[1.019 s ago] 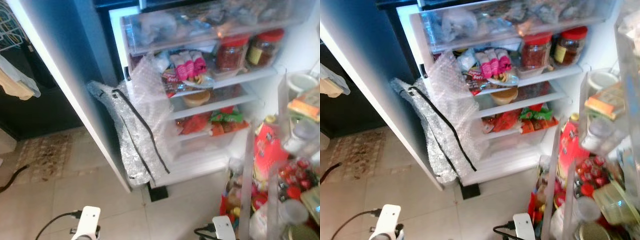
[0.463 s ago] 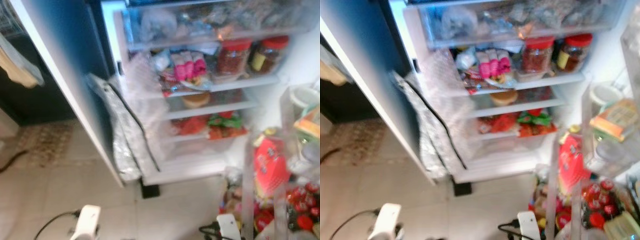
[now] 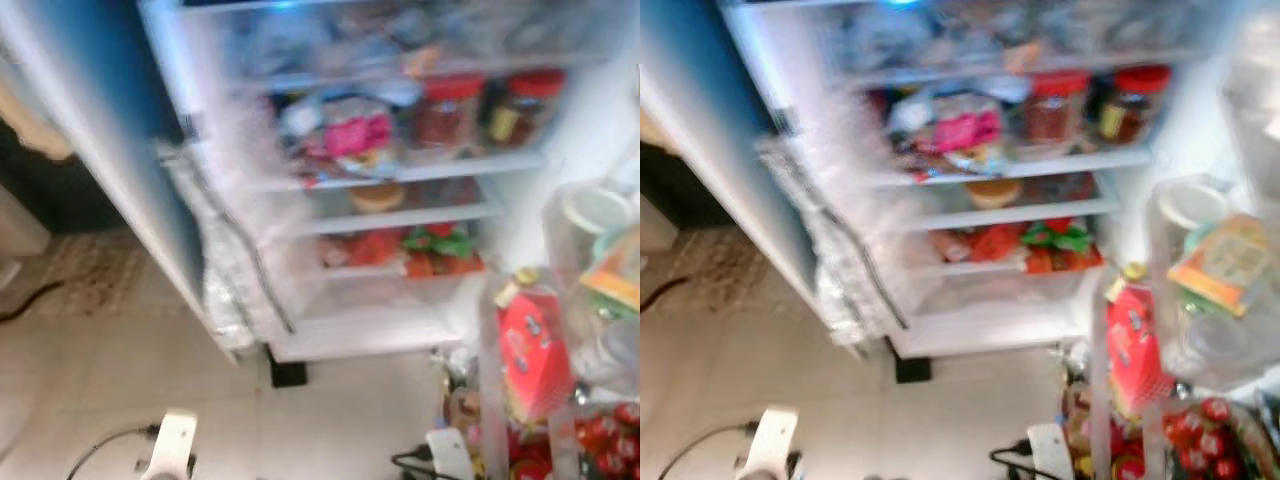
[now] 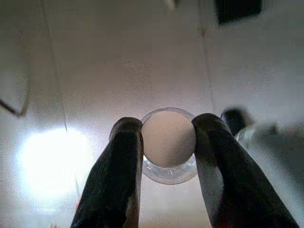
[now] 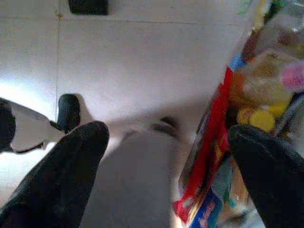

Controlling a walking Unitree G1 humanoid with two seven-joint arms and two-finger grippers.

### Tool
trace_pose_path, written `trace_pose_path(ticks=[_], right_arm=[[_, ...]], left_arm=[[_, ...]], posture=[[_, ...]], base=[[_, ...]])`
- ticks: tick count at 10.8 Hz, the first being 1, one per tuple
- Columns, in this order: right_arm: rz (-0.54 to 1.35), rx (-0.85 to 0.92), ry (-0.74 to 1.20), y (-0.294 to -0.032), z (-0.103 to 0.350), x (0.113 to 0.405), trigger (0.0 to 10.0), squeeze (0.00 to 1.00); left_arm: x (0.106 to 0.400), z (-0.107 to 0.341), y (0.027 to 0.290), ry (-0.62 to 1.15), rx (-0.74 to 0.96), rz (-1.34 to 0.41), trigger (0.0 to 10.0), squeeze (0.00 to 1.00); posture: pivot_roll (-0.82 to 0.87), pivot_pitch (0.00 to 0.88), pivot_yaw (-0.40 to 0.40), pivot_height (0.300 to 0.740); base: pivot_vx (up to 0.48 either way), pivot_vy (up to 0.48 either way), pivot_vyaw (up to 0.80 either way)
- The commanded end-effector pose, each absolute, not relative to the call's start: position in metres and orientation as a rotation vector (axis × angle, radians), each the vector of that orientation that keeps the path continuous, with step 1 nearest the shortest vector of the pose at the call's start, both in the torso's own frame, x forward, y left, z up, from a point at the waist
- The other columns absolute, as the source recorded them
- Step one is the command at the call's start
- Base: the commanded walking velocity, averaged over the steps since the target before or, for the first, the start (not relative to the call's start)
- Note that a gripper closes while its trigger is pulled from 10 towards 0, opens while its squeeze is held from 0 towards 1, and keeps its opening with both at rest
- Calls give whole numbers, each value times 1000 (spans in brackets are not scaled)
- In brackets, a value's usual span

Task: Restocking fridge

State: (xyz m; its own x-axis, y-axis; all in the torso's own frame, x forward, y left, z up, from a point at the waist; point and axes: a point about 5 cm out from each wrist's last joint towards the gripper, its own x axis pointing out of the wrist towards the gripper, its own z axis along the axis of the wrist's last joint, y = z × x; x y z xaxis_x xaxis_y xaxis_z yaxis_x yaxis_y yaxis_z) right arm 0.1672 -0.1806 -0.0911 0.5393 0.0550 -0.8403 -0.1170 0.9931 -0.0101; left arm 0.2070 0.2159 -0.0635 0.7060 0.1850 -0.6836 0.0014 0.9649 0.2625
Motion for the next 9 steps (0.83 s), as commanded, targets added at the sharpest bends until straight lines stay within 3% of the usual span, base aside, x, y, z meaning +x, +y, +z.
trace_pose_path(ticks=[1, 4, 6, 9], right_arm=[[98, -66, 1029, -183, -95, 157, 10000, 0], [106, -59, 1036, -183, -96, 156, 10000, 0], [113, -58, 1038, -183, -96, 155, 10000, 0], [136, -49, 1049, -181, -96, 155, 10000, 0]], left_arm=[[206, -64, 216, 774, 253, 91, 10000, 0], [273, -8, 195, 385, 216, 10, 10000, 0], [297, 20, 173, 227, 147, -90, 10000, 0], [302, 32, 140, 195, -6, -357, 10000, 0]], posture=[[-58, 131, 46, 740], [-56, 127, 48, 740], [-58, 119, 51, 740], [-56, 121, 51, 740]], base=[[0, 0, 0], [0, 0, 0], [0, 0, 0], [0, 0, 0]])
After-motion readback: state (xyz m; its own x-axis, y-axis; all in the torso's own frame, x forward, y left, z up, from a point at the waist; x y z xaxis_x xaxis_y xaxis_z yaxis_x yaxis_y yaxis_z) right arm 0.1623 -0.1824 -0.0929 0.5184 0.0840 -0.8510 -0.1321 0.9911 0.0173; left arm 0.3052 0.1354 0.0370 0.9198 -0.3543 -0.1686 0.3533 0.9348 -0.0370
